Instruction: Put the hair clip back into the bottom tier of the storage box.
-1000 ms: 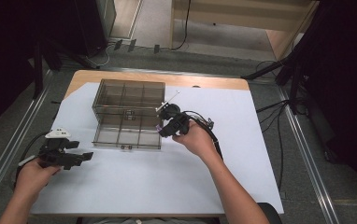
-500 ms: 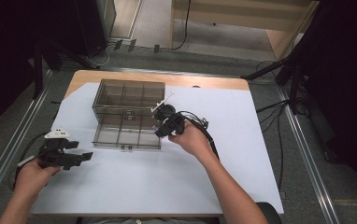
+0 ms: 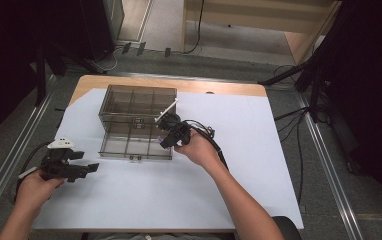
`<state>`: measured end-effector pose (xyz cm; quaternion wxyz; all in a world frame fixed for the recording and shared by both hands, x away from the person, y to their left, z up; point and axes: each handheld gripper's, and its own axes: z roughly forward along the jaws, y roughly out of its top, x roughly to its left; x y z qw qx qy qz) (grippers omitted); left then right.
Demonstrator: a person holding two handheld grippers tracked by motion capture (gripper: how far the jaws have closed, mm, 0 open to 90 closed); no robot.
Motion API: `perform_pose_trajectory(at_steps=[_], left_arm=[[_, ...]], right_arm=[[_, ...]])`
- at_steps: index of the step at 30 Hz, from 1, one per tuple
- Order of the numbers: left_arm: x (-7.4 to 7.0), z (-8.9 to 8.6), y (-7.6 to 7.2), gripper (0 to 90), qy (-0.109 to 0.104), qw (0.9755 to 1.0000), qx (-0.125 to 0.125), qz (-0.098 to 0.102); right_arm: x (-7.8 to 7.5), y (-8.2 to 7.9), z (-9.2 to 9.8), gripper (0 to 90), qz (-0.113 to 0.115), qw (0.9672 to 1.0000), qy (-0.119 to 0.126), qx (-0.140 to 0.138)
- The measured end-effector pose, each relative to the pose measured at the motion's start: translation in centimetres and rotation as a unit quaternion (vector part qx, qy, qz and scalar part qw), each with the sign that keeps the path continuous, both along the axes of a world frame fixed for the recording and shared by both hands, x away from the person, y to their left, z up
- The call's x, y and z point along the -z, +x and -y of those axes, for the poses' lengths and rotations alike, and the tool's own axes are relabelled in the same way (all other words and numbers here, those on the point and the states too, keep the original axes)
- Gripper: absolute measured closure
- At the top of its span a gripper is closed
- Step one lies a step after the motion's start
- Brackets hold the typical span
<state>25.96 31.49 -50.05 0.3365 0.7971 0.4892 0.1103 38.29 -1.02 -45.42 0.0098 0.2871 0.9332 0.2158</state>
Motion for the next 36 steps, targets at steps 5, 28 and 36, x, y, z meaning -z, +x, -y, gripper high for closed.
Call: perform_pose_trajectory(at_steps=[5,28,36], left_arm=[[0.0,0.0,-0.1,23.0,0.002,1.0,-0.003,0.0],[0.0,-0.1,-0.1,23.0,0.001,1.0,-0.002,0.002],[0.0,-0.1,-0.1,23.0,-0.001,1.0,-0.002,0.002]], right_arm=[[0.2,0.1,-0.6,77.1,-0.002,1.0,-0.001,-0.006],[2.3,0.3,-1.9,77.2,-0.018,0.9992,-0.033,-0.011],[2.7,0.3,-2.0,77.1,-0.021,0.9989,-0.04,-0.009]])
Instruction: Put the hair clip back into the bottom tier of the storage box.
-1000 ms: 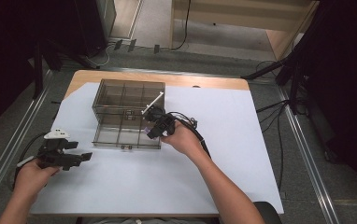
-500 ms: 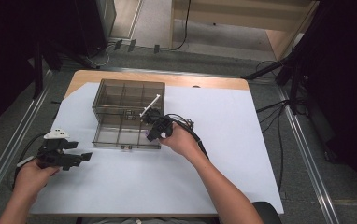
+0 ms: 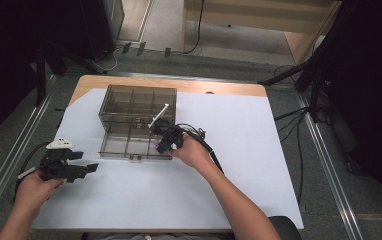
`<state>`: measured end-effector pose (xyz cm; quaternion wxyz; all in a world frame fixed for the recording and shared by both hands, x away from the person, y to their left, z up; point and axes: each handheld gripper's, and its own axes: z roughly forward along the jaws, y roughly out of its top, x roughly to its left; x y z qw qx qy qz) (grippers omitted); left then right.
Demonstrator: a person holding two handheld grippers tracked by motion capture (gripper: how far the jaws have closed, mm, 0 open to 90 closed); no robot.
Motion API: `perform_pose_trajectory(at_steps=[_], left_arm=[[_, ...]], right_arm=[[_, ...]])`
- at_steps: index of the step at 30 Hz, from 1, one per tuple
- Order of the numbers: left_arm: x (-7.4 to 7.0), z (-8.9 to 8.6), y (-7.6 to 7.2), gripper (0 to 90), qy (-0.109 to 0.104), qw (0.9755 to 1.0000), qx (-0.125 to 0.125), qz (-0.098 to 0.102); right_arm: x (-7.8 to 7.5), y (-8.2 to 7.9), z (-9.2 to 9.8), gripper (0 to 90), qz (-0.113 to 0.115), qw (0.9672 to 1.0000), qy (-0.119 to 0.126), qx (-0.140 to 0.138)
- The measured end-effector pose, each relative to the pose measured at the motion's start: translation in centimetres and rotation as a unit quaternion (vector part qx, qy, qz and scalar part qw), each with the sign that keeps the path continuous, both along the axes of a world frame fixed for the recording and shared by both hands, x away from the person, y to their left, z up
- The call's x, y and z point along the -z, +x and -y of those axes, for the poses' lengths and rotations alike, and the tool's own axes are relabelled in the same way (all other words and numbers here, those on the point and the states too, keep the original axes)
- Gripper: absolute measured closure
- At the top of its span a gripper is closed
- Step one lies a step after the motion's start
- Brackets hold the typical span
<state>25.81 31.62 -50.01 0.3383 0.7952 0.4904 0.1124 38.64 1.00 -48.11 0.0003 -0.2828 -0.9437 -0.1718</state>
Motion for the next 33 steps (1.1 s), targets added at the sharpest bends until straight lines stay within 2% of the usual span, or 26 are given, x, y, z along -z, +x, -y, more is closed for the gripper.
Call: perform_pose_trajectory(at_steps=[8,21,27,33], left_arm=[[0.0,-0.1,0.0,23.0,0.0,1.0,0.002,-0.001],[0.0,0.0,0.0,23.0,0.002,1.0,0.002,-0.003],[0.0,0.0,0.0,23.0,0.002,1.0,0.001,-0.003],[0.0,-0.1,0.0,23.0,0.0,1.0,0.001,-0.002]], right_arm=[[0.6,0.1,0.0,77.0,0.0,1.0,-0.004,-0.001],[0.6,0.2,0.0,75.0,-0.005,1.0,-0.003,0.001],[0.1,0.4,0.3,73.9,-0.002,0.9999,0.01,0.004],[-1.1,0.1,0.7,72.4,0.004,0.9994,0.034,0.006]])
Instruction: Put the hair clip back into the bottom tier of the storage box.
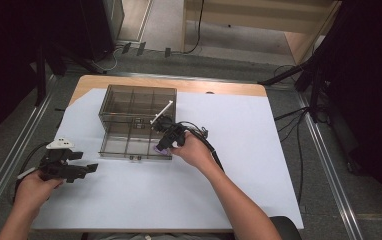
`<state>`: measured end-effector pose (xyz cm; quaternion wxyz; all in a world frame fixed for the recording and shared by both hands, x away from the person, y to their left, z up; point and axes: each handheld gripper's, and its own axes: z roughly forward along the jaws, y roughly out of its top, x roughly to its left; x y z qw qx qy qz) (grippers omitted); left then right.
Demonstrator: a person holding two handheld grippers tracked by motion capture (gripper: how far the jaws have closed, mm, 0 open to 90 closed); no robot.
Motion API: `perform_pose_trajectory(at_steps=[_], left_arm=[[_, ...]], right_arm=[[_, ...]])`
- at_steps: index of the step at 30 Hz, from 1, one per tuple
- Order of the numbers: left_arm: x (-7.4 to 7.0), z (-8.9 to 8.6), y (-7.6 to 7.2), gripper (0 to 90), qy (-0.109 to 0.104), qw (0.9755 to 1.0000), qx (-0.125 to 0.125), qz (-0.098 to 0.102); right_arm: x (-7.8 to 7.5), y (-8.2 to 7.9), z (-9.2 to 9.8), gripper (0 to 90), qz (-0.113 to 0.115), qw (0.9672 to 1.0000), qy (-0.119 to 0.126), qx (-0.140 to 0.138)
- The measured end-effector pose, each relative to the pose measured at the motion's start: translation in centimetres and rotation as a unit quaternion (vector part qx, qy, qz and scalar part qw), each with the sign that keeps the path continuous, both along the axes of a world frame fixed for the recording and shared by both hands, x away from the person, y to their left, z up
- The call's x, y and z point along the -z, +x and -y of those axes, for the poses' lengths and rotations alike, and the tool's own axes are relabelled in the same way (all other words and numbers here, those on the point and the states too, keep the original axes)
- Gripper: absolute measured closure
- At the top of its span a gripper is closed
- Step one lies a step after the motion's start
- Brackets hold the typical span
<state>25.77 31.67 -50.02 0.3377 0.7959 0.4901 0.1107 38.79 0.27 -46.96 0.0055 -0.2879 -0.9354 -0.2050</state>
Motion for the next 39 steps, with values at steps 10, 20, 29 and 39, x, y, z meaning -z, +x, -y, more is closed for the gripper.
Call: perform_pose_trajectory(at_steps=[10,20,29,39], left_arm=[[-0.1,-0.1,0.0,23.0,0.003,1.0,-0.002,0.001],[-0.1,0.0,0.2,23.0,0.005,1.0,0.0,0.002],[-0.1,0.2,0.7,23.1,0.005,1.0,0.005,0.001],[-0.2,0.4,1.2,23.1,0.004,0.9999,0.01,0.001]], right_arm=[[-1.5,-0.6,1.5,65.5,0.017,0.9991,0.038,-0.001],[-2.3,-0.7,3.1,60.4,0.031,0.9974,0.065,0.012],[-2.5,-0.9,4.8,56.4,0.033,0.9959,0.08,0.026],[-2.8,-0.9,7.1,52.4,0.048,0.9936,0.093,0.042]])
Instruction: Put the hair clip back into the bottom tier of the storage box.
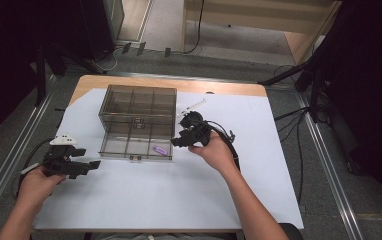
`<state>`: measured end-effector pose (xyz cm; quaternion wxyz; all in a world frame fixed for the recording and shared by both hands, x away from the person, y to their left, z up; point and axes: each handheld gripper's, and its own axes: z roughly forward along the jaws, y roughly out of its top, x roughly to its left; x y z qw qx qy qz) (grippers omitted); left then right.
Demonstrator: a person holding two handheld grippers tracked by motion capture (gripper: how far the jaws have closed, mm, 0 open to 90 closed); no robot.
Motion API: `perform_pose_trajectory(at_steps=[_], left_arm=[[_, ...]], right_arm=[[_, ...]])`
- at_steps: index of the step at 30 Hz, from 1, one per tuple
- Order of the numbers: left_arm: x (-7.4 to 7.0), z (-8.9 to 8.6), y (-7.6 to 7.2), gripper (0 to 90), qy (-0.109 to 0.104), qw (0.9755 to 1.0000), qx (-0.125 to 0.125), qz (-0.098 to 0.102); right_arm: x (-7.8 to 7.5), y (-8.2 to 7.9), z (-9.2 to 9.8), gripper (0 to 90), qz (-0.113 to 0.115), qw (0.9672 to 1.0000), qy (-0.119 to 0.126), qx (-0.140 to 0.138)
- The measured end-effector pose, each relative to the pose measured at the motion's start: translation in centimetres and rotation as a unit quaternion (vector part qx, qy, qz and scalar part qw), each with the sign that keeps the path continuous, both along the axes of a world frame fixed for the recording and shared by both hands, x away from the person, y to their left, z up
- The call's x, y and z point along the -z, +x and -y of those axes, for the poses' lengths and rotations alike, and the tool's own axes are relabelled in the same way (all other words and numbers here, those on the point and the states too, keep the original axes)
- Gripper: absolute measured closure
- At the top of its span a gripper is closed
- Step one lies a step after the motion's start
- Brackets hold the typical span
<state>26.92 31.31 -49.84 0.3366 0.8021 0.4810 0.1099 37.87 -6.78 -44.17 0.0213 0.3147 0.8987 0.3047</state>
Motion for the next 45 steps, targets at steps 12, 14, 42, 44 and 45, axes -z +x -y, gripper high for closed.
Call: perform_pose_trajectory(at_steps=[12,14,42,44,45], left_arm=[[0.0,0.1,0.5,23.1,-0.003,1.0,0.003,0.005],[0.0,0.1,0.5,23.0,-0.003,1.0,0.004,0.005],[0.1,0.6,1.4,23.4,-0.016,0.9998,0.015,0.005],[0.2,0.6,1.4,23.4,-0.014,0.9998,0.016,0.005],[0.2,0.6,1.4,23.4,-0.014,0.9998,0.016,0.005]], right_arm=[[0.3,0.1,2.5,50.3,0.009,0.9997,0.015,0.018],[0.3,0.1,2.7,49.9,0.007,0.9996,0.014,0.022],[1.8,1.2,6.9,48.9,0.021,0.9965,0.016,0.079],[1.9,1.2,6.9,48.7,0.021,0.9966,0.015,0.079],[1.9,1.2,6.9,48.7,0.021,0.9966,0.015,0.079]])
